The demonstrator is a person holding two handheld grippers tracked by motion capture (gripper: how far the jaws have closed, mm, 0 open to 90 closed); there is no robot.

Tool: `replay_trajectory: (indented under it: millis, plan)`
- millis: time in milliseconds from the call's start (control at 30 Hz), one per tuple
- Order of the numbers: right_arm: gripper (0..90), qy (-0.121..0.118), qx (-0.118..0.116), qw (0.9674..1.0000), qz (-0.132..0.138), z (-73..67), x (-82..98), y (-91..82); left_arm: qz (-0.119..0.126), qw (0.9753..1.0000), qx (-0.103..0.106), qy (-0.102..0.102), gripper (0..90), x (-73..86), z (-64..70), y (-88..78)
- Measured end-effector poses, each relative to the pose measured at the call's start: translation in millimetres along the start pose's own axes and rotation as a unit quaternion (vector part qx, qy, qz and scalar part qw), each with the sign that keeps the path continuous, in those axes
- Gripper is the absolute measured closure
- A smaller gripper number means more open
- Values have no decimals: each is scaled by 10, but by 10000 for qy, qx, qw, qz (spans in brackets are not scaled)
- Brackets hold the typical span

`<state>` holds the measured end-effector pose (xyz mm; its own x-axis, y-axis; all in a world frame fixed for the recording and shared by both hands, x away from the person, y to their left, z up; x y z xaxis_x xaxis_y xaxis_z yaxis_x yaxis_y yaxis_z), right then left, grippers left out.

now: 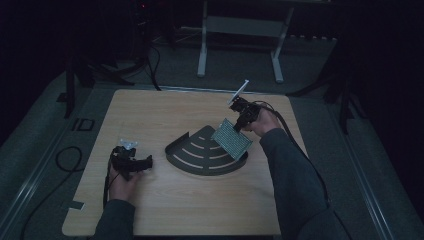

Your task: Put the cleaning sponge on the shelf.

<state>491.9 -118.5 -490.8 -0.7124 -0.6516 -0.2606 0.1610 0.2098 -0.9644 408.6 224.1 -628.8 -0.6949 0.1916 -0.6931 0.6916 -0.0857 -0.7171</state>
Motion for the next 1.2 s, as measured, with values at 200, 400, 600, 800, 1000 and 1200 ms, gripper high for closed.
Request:
replay_trajectory:
  millis: [200, 400, 600, 800, 1000, 1200]
  plan:
    - [899, -9, 5, 10000, -33, -34, -4, 74, 7, 10000, 0, -9, 65, -1, 1, 1]
    - [898, -12, 2, 10000, -62, -44, 8, 145, -7, 10000, 2, 7, 65, 1, -1, -1]
    - [898, -33, 25, 9999, -103, -77, 8, 217, -8, 10000, 2, 8, 65, 2, -1, -1]
    - [898, -69, 83, 9998, -137, -96, 10, 264, -8, 10000, 2, 8, 65, 1, -1, -1]
    - [898, -98, 123, 9996, -213, -126, 20, 321, -8, 10000, 3, 7, 65, 1, -1, -1]
    - [897, -108, 136, 9995, -253, -155, 30, 356, -8, 10000, 3, 8, 65, 2, -1, -1]
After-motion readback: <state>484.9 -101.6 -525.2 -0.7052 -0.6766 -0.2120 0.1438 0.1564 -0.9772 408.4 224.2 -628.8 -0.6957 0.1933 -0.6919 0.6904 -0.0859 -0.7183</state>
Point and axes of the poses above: each handheld gripper's, and its own axes: y roughly forward along the jaws, x roughly out of its underside, z roughly to its right, the point moved 9 cm from there along y, roughly forward along the jaws, and after that the axes turned 7 degrees about y, right-handed, at the moved point
